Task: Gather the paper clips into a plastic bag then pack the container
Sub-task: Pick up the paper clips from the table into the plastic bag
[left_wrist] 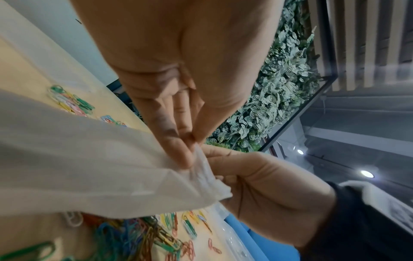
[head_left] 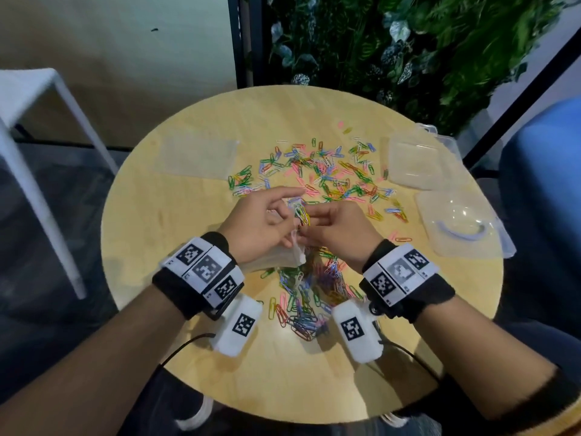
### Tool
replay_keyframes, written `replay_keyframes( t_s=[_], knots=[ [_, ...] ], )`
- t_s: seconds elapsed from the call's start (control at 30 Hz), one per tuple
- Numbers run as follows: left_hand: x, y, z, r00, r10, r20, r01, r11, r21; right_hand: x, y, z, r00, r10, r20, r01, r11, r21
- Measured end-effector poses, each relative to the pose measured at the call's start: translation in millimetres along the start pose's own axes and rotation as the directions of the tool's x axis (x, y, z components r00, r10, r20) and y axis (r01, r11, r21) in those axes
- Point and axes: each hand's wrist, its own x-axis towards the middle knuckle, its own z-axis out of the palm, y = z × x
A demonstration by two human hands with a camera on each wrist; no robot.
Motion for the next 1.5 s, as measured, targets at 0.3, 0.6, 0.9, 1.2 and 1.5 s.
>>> replay_keyframes(
  t_s=[0.3,0.6,0.9,1.2,1.5],
  knots=[
    [-11,0,3,0.997,0.071,0.041,-0.072,0.997,0.036,-7,-2,-2,0.955,-0.264,0.132,0.289,0.748,-0.598],
    [-14,2,5,0.991,0.126,0.05,-0.127,0.992,0.021,-14,2,-2,0.946,-0.299,0.127,0.312,0.727,-0.612],
    [-7,-2,-19,0.993,0.118,-0.03,-0.117,0.992,0.056,-35,6,-50,0.982,-0.174,0.075,0.178,0.713,-0.678],
    [-2,-5,-22,0.995,0.101,-0.024,-0.098,0.99,0.103,-79,69,-70,0.994,0.106,-0.035,-0.089,0.565,-0.82],
    [-7,-9,-12,0.995,0.089,0.034,-0.093,0.983,0.161,-46,69,-23,0.98,-0.2,-0.006,0.108,0.556,-0.824]
  ],
)
